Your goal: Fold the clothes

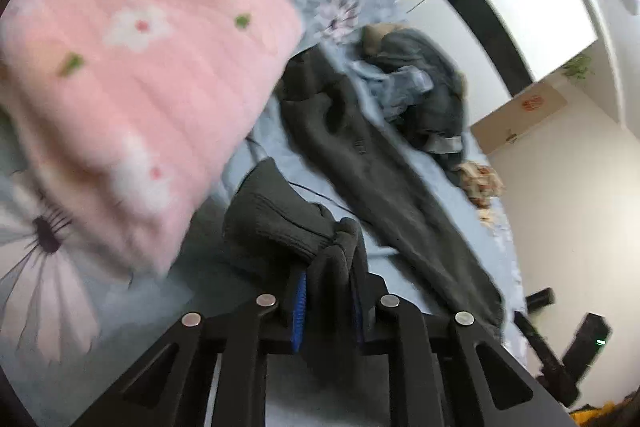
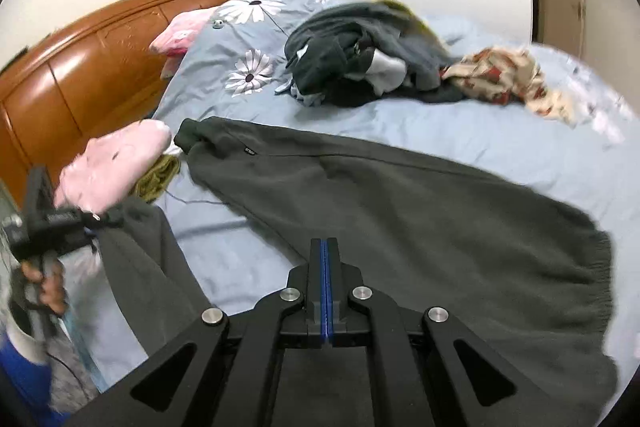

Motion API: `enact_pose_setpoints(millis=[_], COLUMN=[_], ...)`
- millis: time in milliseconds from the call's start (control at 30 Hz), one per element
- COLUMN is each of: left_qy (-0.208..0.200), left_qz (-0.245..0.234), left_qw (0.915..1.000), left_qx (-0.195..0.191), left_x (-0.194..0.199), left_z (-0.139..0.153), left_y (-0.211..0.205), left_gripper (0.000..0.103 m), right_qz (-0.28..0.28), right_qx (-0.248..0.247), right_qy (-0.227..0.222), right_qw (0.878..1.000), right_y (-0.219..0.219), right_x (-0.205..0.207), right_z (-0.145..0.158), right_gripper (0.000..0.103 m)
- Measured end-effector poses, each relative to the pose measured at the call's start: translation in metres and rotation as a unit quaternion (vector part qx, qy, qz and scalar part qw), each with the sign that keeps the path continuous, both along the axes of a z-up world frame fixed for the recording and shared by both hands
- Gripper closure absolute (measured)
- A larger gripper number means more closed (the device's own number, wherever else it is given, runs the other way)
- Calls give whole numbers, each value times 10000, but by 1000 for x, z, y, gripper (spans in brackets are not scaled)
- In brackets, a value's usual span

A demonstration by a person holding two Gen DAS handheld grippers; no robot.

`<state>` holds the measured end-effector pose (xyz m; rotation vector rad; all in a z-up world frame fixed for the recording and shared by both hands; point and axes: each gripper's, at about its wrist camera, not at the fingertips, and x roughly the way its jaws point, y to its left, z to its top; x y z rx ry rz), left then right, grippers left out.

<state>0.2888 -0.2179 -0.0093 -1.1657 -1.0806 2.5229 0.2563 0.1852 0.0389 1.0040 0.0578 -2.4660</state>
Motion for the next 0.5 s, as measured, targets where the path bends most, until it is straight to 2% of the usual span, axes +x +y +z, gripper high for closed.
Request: enact_pose_setpoints(millis=[100, 167, 200, 267, 333, 433, 500], left_qy=[325, 650, 861, 946, 626, -341, -761], left_qz=[-116, -72, -64, 31, 269, 359, 319], left_qw=[9991, 9978, 9962, 9954, 9959, 9954, 9933], left_qx=[250, 147, 69, -146, -597, -815, -811], left_x=[49, 71, 72, 53, 9, -70, -114], left_z=[42, 73, 88, 98, 86, 40, 10], left_y=[-8, -11, -9, -3, 8, 18, 24], left_gripper=[85, 84, 84, 81, 81, 83, 83], right_qz=[-147, -212, -247, -422, -632, -906, -1083], right_qx=[-33, -69, -86, -200, -323, -402, -346], right_qy=[106, 159, 185, 142, 91, 62, 18], right_qw=[9998, 9996, 9995, 9988, 9974, 9951, 9935], right_y=[19, 30, 36, 50, 62, 85, 99], right_x=[15, 19, 21, 20, 22, 32, 38], right_z=[5, 6, 7, 6, 4, -1, -5], right_gripper=[103, 103, 103, 103, 103, 103, 103])
